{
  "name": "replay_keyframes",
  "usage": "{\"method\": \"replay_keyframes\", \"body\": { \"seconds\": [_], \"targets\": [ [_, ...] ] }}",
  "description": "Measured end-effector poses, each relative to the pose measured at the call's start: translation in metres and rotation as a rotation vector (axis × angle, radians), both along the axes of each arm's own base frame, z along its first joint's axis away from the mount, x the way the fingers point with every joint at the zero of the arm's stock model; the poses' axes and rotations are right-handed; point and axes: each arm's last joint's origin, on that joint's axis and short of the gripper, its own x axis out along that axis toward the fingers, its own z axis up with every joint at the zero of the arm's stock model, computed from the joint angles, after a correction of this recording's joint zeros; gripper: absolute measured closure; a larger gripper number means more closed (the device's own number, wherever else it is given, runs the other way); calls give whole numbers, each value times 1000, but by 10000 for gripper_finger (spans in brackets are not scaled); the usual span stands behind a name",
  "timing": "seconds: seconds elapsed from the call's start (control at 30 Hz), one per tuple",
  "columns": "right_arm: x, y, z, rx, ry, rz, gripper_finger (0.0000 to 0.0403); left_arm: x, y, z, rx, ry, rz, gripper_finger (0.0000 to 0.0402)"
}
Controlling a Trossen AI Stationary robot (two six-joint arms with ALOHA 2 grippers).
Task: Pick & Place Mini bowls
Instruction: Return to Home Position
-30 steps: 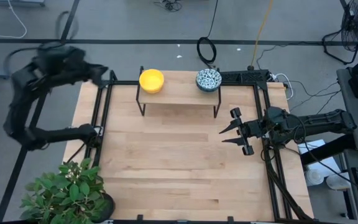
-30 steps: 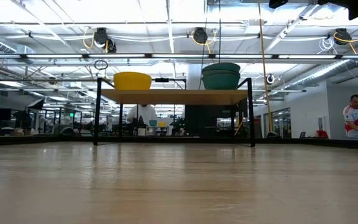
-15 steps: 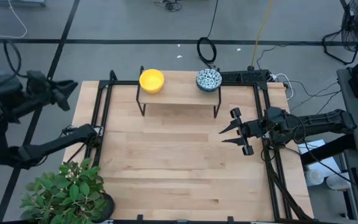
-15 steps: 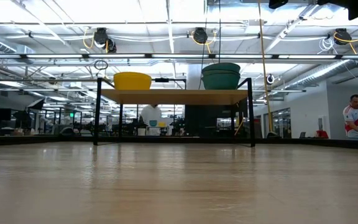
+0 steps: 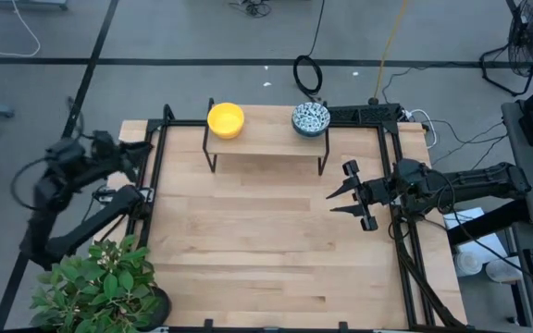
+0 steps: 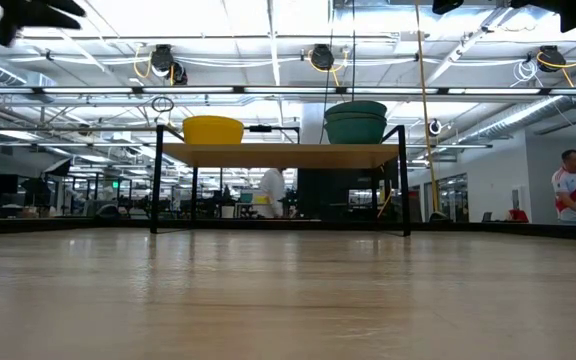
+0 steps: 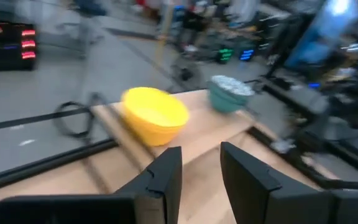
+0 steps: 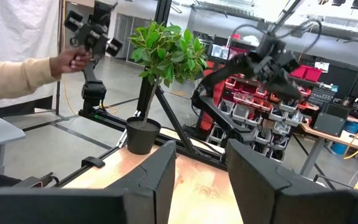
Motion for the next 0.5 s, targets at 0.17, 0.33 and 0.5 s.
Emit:
{"method": "replay_keyframes", "body": {
  "seconds": [0.17,0.33,0.5],
  "targets": [
    [0,0,0,5,2,1,273,23,20,-31,68,-48,-169,289],
    [0,0,0,7,2,1,273,39,36,-53,159,-103,-198,289],
    [0,0,0,7,4,1,273,59,42,-76,195,-176,-309,289]
  ]
}}
